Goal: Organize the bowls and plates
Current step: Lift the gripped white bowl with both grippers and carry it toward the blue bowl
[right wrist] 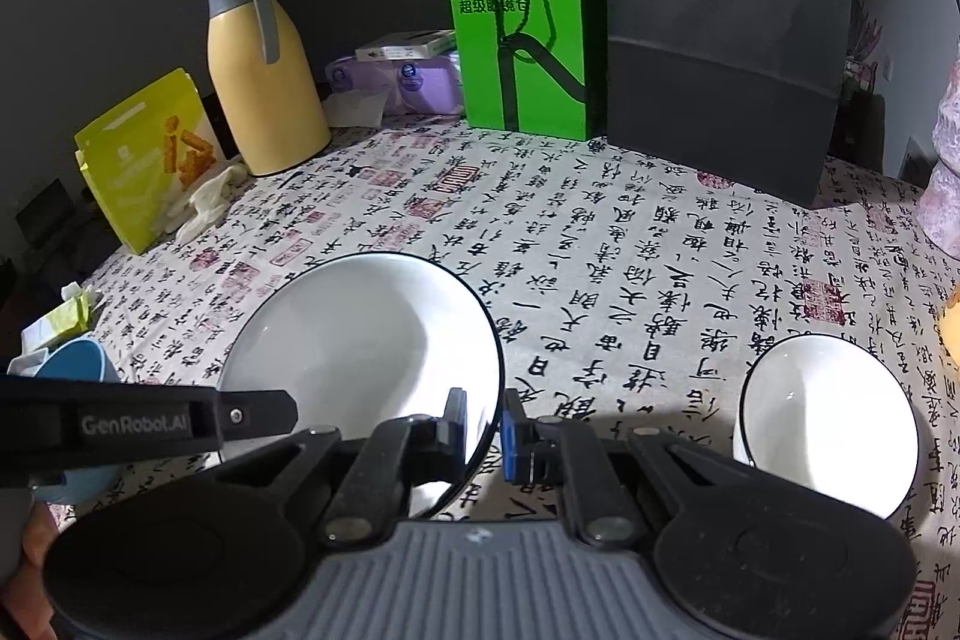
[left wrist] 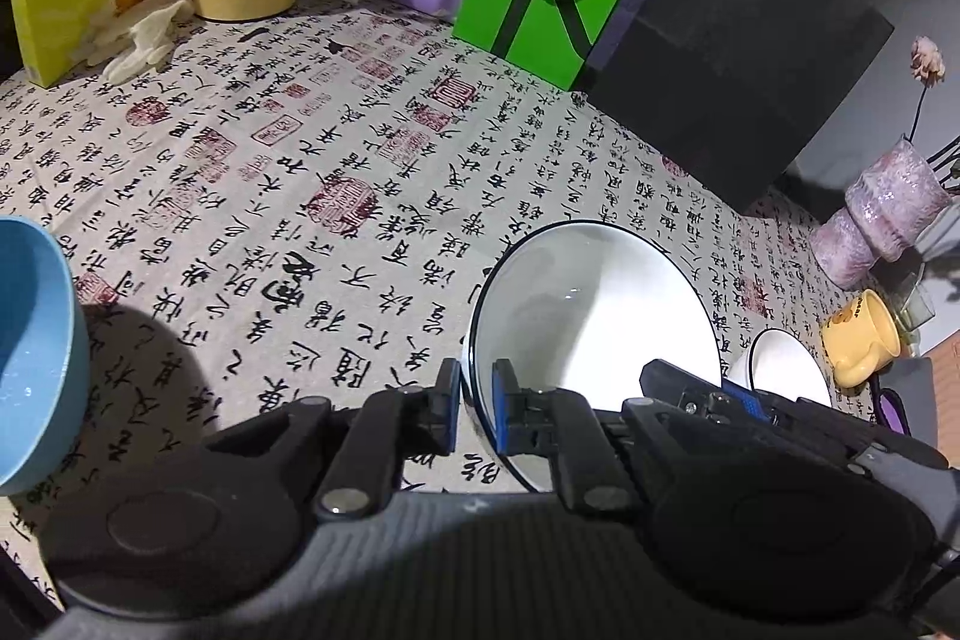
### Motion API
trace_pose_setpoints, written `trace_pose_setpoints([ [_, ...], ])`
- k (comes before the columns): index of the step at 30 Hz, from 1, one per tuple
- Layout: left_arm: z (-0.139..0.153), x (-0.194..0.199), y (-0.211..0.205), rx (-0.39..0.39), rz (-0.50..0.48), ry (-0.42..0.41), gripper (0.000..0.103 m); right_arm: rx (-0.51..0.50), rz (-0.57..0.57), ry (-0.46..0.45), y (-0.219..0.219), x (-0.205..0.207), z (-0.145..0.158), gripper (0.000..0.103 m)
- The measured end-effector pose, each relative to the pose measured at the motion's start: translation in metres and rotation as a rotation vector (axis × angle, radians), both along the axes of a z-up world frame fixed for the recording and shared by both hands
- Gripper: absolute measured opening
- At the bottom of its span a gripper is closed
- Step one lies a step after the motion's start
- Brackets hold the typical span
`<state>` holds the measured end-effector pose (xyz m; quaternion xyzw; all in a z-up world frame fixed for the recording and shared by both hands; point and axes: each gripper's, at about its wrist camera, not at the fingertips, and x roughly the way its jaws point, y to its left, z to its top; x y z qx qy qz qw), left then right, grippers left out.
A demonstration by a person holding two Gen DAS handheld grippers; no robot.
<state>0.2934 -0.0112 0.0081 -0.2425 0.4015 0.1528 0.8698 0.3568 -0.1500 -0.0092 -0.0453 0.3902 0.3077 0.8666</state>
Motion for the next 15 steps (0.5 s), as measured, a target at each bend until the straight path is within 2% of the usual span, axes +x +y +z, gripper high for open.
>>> trace_pose_setpoints([
  [15, 0.010, -0.027, 0.010, -0.008, 0.003, -0.028, 0.011, -0.015, -0.003, -0.034, 0.012, -0.028, 0.014, 0.010],
])
